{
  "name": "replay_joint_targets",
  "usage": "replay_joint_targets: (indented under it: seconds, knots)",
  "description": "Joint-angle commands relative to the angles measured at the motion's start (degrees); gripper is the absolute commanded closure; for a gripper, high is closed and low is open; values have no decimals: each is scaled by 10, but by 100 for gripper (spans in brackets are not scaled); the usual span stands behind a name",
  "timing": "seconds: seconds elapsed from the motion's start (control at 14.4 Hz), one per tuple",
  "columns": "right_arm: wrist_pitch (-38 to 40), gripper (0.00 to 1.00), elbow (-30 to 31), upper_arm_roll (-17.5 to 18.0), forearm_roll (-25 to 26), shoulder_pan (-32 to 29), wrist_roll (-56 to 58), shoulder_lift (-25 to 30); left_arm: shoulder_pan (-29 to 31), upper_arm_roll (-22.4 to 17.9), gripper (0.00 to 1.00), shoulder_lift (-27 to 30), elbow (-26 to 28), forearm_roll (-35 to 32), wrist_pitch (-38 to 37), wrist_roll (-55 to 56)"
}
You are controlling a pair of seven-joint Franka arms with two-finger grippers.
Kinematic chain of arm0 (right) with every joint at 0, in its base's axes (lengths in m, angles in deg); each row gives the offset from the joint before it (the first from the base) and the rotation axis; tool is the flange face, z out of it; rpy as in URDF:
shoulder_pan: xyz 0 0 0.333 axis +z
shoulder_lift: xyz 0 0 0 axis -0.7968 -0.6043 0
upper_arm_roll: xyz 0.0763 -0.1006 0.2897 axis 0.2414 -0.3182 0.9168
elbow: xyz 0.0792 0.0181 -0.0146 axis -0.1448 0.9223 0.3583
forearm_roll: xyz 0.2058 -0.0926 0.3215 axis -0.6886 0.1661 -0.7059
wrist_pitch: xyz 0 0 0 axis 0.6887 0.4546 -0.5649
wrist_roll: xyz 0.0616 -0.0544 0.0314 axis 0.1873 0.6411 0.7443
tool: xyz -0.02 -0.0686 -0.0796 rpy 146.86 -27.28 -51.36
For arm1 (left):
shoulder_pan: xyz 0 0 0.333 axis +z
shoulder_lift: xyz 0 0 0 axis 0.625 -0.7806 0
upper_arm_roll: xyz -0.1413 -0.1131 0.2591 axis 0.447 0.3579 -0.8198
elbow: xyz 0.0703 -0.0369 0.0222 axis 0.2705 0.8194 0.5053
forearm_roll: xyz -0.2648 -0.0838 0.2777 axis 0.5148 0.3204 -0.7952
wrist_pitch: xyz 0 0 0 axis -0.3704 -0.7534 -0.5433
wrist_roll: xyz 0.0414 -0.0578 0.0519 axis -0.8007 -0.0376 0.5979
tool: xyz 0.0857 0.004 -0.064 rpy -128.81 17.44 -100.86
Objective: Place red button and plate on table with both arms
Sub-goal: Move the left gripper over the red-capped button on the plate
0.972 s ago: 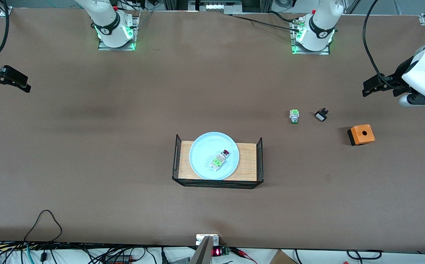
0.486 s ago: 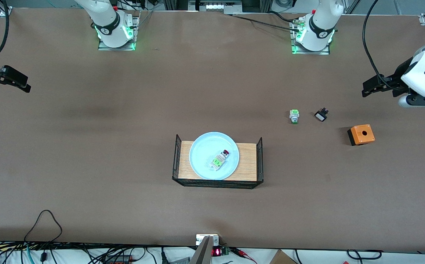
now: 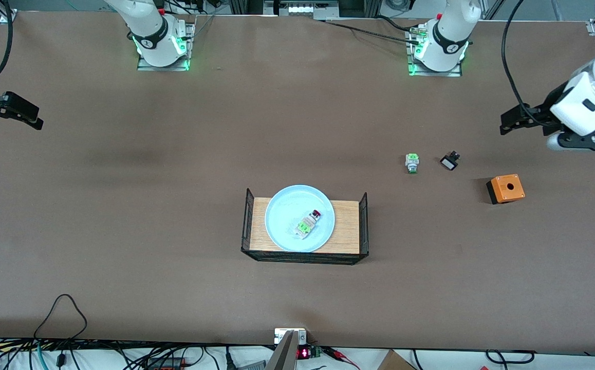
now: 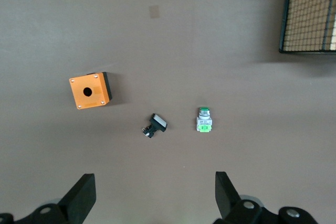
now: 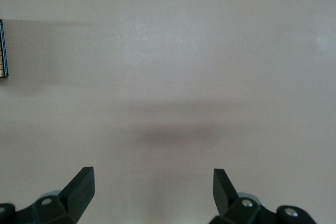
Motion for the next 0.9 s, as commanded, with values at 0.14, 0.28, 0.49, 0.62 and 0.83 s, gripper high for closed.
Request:
replay_joint_targets:
  seconds: [0.14,0.28,0.49,0.62,0.83]
  knots:
    - [9,0,-9,2,0,-1,6,1,-19,29,0,-15,-27,49,-35,-3]
    - [9,0,-9,2,0,-1,6,1,-20,58,0,-24,-27,65,-33,-2]
    - [10,0,-9,2,0,-1,7,1,-22,93,0,-85,-98,61,-30,-12]
    - [10,0,-9,2,0,-1,6,1,-31,122,0,-99,-137,66,-28,-12]
    - [9,0,-9,1,0,-1,6,1,-52,151,0,-128,-155,65,81,-14]
